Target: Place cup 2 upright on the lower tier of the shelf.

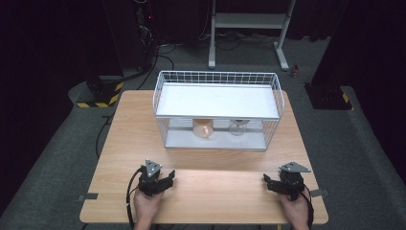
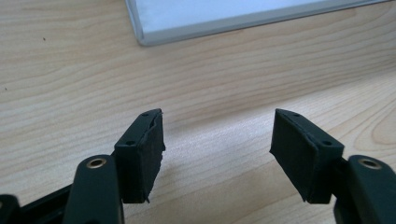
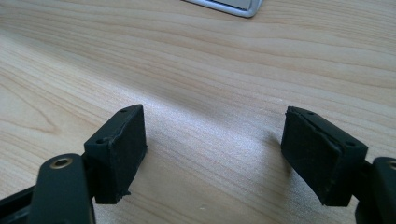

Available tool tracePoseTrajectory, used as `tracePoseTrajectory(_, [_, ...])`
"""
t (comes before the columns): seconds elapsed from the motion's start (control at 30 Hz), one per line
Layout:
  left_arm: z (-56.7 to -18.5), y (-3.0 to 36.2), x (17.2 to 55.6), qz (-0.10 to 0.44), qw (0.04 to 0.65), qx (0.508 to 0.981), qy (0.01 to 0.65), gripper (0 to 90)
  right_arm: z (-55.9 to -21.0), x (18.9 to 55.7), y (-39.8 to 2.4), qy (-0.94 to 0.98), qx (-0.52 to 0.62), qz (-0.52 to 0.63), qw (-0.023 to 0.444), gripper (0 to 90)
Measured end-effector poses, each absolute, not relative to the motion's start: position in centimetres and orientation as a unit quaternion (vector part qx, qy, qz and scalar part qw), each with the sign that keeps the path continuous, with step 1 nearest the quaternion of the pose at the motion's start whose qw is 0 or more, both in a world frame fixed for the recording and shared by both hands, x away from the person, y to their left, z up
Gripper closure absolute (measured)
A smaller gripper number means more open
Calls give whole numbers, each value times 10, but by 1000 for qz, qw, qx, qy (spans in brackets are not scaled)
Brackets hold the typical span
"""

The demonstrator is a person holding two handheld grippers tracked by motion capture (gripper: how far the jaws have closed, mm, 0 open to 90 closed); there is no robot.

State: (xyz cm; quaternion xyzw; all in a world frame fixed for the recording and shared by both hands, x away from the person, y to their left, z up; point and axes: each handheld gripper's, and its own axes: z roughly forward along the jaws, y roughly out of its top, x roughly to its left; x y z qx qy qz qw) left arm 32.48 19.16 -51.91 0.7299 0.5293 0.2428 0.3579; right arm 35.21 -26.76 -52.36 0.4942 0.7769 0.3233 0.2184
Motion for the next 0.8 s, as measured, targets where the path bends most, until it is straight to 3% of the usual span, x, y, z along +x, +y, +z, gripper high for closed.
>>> tracePoseTrajectory(0.8, [-528,190,335,245,329,741,532,298,-524,352,-268,776,495,324,218,220])
